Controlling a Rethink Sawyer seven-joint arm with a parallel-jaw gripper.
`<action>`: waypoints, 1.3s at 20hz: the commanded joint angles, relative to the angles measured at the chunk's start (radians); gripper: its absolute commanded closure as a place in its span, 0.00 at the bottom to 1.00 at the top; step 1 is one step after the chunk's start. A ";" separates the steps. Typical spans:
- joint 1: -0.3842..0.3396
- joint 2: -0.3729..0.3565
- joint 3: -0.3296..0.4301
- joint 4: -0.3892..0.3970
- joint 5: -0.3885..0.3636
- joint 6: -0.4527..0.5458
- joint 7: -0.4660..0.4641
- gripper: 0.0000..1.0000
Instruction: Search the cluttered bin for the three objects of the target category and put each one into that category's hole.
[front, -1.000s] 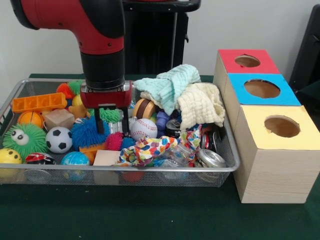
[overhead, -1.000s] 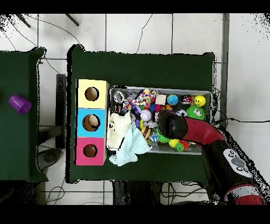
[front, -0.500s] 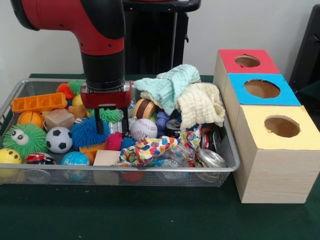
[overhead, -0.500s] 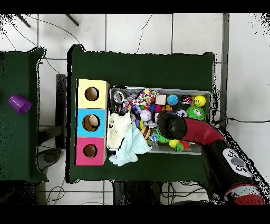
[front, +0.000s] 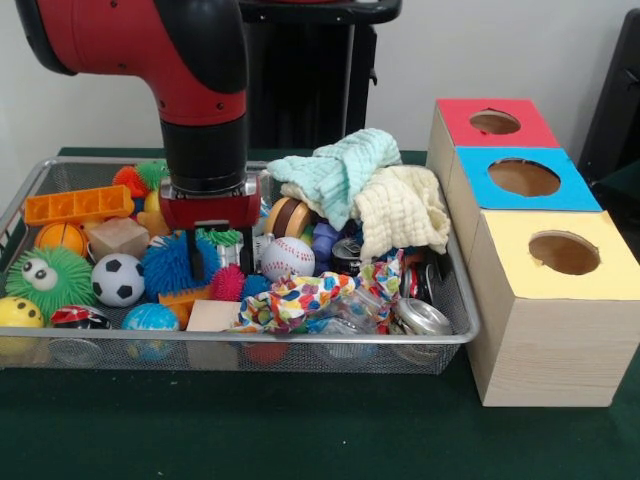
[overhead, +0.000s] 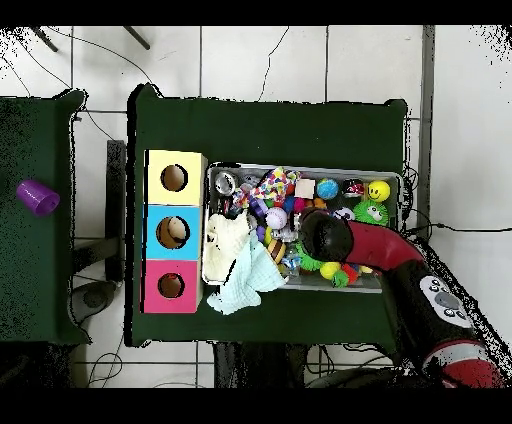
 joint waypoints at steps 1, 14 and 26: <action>0.009 0.072 0.058 -0.099 -0.060 -0.007 -0.007 0.00; 0.023 0.108 0.056 -0.121 -0.074 -0.025 0.008 0.00; 0.045 0.125 0.044 -0.132 -0.079 -0.058 0.027 0.00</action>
